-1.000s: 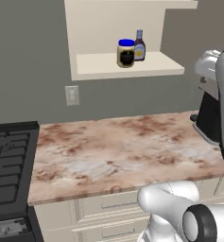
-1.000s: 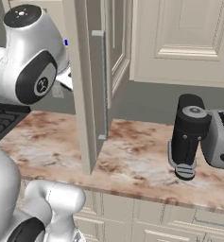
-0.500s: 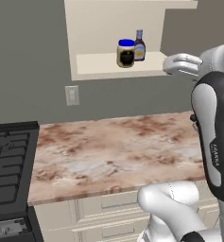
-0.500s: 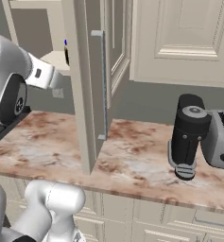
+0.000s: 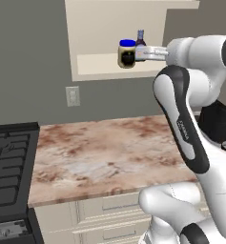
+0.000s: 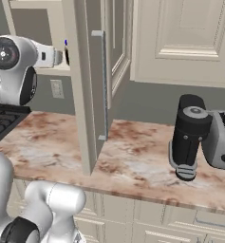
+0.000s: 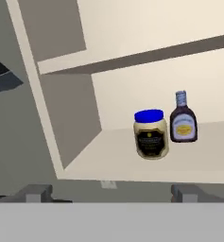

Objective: Move the mayonnaise and condiment bottle from the cabinet to the dining counter.

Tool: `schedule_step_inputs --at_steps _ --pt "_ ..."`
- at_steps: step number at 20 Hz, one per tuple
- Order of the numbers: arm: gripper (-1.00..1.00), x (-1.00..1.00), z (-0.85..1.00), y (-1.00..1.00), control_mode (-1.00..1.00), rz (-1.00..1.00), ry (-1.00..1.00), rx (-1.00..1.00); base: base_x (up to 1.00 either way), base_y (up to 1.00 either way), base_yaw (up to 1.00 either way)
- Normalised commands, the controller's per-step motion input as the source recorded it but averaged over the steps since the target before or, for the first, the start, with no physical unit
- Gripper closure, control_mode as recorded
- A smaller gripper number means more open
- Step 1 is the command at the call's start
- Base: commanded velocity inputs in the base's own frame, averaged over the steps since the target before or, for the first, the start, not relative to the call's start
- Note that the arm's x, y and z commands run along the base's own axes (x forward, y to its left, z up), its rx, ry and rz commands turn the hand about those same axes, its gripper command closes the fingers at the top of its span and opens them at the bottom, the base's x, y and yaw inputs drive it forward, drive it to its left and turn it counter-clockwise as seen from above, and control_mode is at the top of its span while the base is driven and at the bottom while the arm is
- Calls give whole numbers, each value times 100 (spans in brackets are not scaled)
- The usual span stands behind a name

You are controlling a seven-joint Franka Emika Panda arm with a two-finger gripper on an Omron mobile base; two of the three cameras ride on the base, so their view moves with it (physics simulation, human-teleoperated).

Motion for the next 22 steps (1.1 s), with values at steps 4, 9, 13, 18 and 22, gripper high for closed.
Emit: schedule_step_inputs --at_steps 4,9,13,18,22 --pt "-100 56 51 0 -100 -4 28 -24 0 0 0" --pt "-100 50 -3 1 -100 -3 15 -18 0 0 0" --pt "-100 41 -35 0 -100 0 0 -5 0 0 0" --pt "-100 40 -34 0 -100 0 -7 -2 0 0 0" --pt "-100 62 -6 0 -100 -5 -3 -4 0 0 0"
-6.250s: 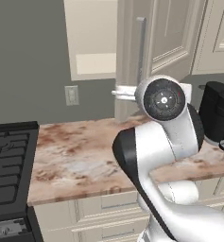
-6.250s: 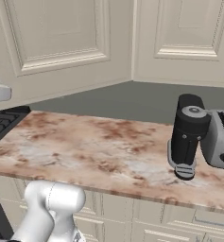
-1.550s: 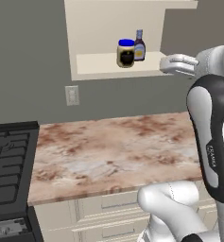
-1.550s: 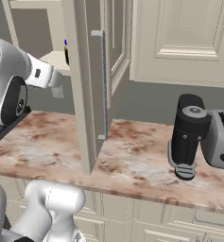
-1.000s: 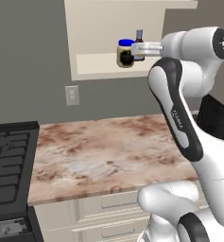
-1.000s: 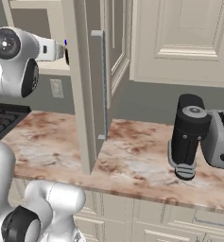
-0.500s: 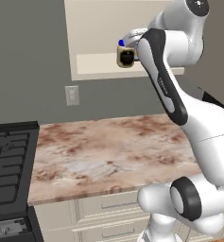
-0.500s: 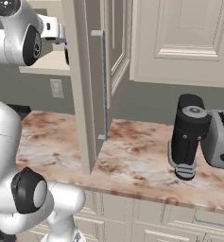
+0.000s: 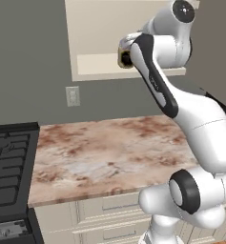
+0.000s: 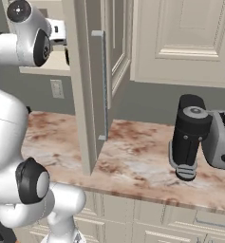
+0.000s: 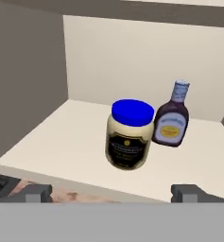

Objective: Move the mayonnaise and condiment bottle from the cabinet to the dining counter.

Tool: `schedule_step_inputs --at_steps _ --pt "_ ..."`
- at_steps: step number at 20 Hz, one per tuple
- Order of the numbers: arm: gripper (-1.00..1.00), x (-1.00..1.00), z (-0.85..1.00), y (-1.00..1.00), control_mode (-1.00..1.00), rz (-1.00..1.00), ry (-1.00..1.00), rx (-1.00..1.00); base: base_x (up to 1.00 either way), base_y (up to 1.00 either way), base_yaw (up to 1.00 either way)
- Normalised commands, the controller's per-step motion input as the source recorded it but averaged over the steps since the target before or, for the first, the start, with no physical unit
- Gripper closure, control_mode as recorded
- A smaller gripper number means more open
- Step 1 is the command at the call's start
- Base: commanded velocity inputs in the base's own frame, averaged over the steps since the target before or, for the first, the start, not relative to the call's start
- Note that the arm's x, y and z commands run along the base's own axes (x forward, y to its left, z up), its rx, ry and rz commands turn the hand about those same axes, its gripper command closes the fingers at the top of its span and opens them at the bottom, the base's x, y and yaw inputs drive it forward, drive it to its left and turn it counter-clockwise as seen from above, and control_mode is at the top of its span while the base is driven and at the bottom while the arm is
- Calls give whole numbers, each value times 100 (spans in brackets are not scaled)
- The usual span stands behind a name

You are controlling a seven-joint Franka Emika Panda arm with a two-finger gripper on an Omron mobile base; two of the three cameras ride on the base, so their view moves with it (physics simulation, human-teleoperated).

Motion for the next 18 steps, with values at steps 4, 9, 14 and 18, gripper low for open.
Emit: schedule_step_inputs --at_steps 4,9,14,18 --pt "-100 54 -1 0 -100 -11 0 -1 0 0 0" --pt "-100 58 0 0 -100 -14 0 0 0 0 0" --pt "-100 47 -7 0 -100 -8 0 0 0 0 0" --pt "-100 39 -8 0 -100 -3 0 0 0 0 0"
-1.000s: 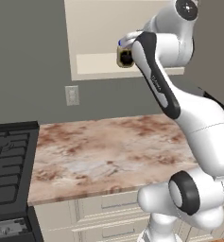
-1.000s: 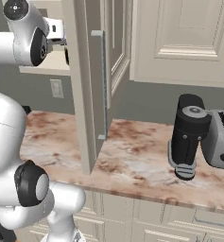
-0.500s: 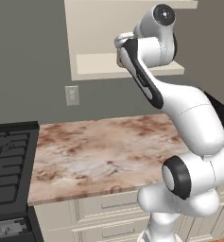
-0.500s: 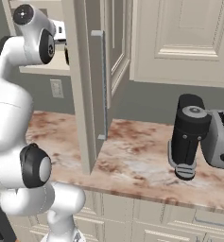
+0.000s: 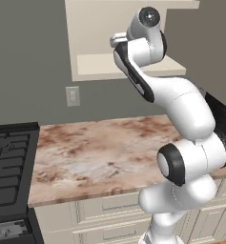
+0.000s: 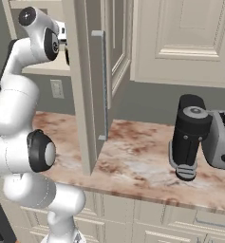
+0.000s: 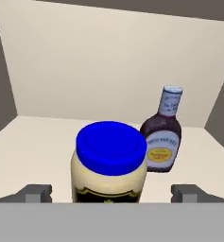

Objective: Move the mayonnaise and condiment bottle from the cabinet to the dining counter.

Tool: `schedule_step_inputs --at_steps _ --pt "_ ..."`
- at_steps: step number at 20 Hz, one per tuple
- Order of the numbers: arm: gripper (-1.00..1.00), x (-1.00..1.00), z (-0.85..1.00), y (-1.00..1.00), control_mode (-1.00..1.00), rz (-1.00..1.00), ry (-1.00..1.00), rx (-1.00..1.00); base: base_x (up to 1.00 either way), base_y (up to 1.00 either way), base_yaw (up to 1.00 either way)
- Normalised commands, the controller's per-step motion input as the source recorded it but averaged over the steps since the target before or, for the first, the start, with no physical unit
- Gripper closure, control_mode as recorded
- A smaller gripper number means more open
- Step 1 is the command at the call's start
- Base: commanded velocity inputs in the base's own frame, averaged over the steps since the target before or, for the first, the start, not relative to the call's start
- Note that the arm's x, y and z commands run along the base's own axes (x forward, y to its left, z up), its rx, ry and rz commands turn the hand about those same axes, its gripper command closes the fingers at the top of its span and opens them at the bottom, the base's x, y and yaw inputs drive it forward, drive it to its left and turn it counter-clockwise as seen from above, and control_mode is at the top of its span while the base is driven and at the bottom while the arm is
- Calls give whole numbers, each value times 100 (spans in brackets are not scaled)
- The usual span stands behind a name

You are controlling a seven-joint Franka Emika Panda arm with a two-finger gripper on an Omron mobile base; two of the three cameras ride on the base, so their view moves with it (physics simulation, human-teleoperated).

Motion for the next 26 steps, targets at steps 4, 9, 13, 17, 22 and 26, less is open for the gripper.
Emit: schedule_step_inputs --at_steps 4,9,13,17,22,26 --pt "-100 39 -1 0 -100 -1 0 0 0 0 0" --pt "-100 30 -5 0 -100 0 0 0 0 0 0" --pt "-100 27 -8 0 -100 0 0 0 0 0 0" --pt "-100 21 -4 0 -100 0 0 0 0 0 0" --pt "100 11 -20 0 -100 0 0 0 0 0 0" --pt "100 3 -24 0 -100 0 0 0 0 0 0"
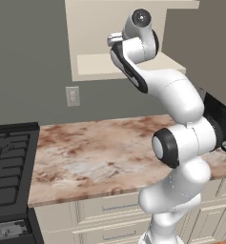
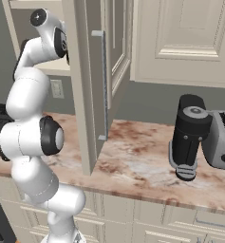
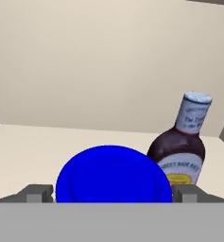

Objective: Move the mayonnaise and condiment bottle from the cabinet to the dining counter.

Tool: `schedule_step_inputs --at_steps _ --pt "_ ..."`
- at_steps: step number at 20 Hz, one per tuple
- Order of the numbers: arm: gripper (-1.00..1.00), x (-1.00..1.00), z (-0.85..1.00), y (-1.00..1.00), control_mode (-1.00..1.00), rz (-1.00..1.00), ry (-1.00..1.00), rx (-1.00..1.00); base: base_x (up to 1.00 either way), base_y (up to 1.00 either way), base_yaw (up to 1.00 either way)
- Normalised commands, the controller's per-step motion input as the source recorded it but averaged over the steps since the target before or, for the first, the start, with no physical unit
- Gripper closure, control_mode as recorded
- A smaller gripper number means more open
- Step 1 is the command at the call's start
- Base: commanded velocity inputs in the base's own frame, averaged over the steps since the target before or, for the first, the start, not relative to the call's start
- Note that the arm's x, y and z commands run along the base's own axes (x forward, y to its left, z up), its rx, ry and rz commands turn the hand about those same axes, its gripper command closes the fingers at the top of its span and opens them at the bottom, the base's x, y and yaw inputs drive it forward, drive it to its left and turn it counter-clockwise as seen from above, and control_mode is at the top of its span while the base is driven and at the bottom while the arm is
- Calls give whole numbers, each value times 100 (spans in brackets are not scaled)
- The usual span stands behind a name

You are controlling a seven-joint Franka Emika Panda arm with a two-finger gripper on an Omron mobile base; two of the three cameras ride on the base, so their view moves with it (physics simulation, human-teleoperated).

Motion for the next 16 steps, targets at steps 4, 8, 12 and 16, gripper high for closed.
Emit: schedule_step_inputs --at_steps 4,8,12,16 --pt "100 0 -4 0 -100 0 2 0 0 0 0" --pt "100 -9 -9 0 -100 0 3 0 0 0 0" --pt "100 -80 0 0 -100 2 -8 2 0 0 0" --pt "100 -100 0 0 -100 1 -14 4 0 0 0"
